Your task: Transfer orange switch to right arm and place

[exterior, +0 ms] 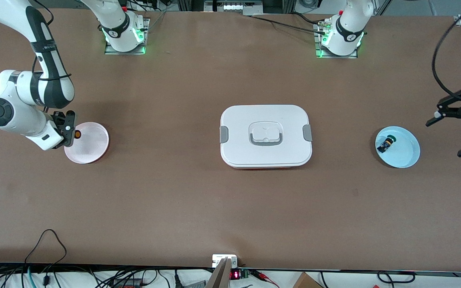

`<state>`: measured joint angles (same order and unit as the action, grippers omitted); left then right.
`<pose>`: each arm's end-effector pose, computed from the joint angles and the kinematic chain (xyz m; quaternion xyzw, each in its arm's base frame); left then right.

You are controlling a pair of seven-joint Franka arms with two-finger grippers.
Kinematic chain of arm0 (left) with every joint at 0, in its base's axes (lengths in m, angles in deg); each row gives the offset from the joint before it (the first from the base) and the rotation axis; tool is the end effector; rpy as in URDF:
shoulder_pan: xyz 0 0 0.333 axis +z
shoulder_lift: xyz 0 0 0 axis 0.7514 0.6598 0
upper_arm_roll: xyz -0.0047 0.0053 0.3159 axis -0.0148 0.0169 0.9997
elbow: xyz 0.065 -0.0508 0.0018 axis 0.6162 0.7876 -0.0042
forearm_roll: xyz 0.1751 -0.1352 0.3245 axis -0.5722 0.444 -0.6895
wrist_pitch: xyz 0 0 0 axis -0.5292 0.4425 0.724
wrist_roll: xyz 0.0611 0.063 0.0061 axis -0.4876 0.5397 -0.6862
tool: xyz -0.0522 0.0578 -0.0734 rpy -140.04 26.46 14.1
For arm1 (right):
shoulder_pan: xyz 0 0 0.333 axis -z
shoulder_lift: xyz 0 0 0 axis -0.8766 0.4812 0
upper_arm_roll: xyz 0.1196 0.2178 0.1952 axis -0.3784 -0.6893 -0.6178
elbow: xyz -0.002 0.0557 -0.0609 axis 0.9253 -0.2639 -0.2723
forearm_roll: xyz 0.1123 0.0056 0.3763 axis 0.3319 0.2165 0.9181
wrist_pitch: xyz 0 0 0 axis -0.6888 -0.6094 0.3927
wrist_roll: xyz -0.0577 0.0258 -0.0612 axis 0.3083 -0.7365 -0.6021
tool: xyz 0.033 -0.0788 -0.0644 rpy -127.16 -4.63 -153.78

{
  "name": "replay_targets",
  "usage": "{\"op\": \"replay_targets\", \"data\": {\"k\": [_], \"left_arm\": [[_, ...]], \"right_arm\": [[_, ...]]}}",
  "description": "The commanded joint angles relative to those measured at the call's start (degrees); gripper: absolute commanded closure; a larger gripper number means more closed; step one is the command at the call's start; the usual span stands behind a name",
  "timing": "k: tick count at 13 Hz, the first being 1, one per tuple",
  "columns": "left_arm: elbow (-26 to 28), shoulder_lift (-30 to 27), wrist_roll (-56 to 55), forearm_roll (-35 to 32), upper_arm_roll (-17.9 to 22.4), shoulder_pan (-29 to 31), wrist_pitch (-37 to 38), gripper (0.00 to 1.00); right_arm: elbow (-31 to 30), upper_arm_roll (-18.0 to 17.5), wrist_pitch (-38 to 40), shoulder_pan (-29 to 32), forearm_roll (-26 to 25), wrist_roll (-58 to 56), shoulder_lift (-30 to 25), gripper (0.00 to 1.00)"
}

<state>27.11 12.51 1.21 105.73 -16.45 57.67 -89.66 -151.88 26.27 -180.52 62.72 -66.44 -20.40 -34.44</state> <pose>0.6261 0.0147 0.6527 0.9220 -0.3415 0.1501 0.1041 0.5630 -0.0797 0.2700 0.7165 0.6872 -0.1192 0.0095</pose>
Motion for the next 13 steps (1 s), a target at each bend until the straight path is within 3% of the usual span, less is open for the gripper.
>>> {"op": "replay_targets", "data": {"k": [1,2,6,13], "left_arm": [[8.34,-7.6,-11.5,-8.11,2.16,-5.25,-2.77,0.0],[9.92,-9.01,-14.32,-10.93,2.25,-6.57,-2.77,0.0],[19.15,-14.81,-17.75,-11.48,4.09,-7.19,-4.7,0.0],[19.96,-15.09,-55.33,-12.1,3.57,-7.99,2.83,0.0]], "right_arm": [[-2.58,-0.56,-5.03,0.8,-2.54,-0.27,-0.53,0.99],[-2.76,-0.56,-6.7,0.71,-3.33,-0.18,0.0,0.98],[-2.94,-0.65,-10.14,0.71,-3.69,0.25,2.55,0.98],[-3.9,-0.65,-15.15,-0.6,-3.6,3.42,5.36,0.98]]}}
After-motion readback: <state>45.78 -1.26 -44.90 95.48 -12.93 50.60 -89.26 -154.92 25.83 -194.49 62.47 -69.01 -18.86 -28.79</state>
